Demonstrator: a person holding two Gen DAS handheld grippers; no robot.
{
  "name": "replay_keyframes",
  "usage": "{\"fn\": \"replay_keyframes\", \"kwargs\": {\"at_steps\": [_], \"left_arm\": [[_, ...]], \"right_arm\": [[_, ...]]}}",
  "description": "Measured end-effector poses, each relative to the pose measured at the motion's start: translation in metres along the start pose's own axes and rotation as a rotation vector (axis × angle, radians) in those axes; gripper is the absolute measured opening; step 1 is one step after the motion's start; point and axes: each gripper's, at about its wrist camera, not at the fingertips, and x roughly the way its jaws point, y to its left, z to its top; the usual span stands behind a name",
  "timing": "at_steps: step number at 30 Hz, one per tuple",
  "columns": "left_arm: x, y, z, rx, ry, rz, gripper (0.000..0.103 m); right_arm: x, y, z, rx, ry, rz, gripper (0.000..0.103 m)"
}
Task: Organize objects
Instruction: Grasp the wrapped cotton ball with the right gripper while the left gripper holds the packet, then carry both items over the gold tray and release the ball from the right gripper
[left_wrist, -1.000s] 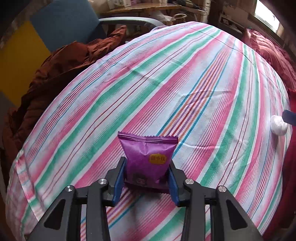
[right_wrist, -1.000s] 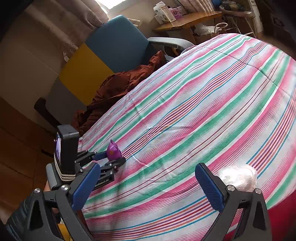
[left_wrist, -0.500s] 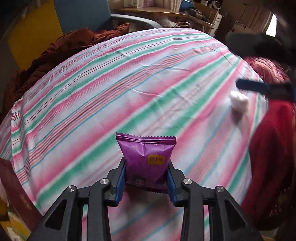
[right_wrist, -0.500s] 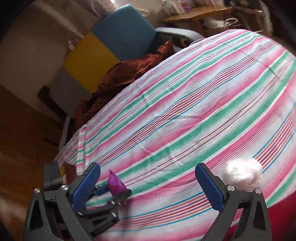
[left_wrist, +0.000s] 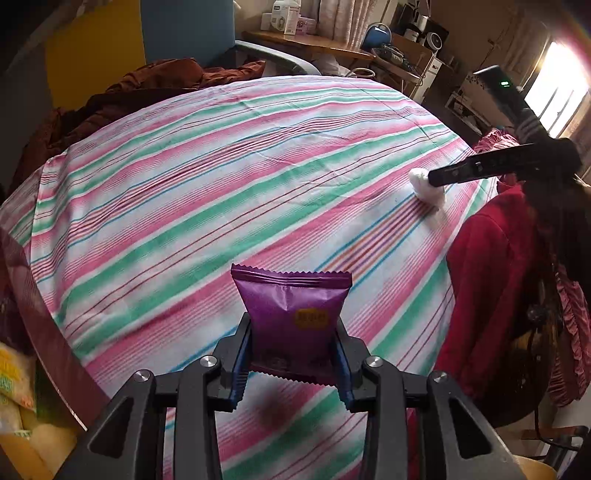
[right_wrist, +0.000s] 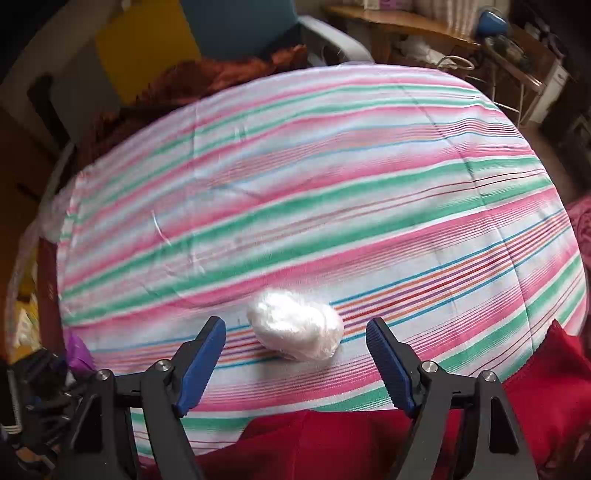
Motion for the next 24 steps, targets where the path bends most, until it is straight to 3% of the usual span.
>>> {"fn": "replay_keyframes", "kwargs": {"at_steps": [3, 5, 8, 12, 21, 24], "left_arm": [[-0.007, -0.001, -0.008, 0.003, -0.015, 0.008, 0.038], [-0.01, -0.001, -0.012, -0.006, -0.023, 0.0, 0.038], [-0.015, -0.002, -0.016, -0.008, -0.042, -0.007, 0.038], [-0.026, -0.003, -0.022, -0.008, -0.066, -0.011, 0.038], [-0.043, 0.007, -0.033, -0.048, -0.104, -0.001, 0.038], [-0.051, 0.011, -0.036, -0.067, -0.13, 0.005, 0.038]], "right_arm": [[0.02, 0.01, 0.002, -0.064, 0.084, -0.045, 0.067], [0.025, 0.019, 0.005, -0.114, 0.103, -0.08, 0.067], [0.038, 0.022, 0.009, -0.136, 0.148, -0.116, 0.051], [0.037, 0.024, 0.006, -0.148, 0.139, -0.122, 0.04], [0.021, 0.039, 0.002, -0.128, 0.043, -0.092, 0.039], [0.02, 0.055, 0.005, -0.132, 0.019, -0.038, 0.039]]}}
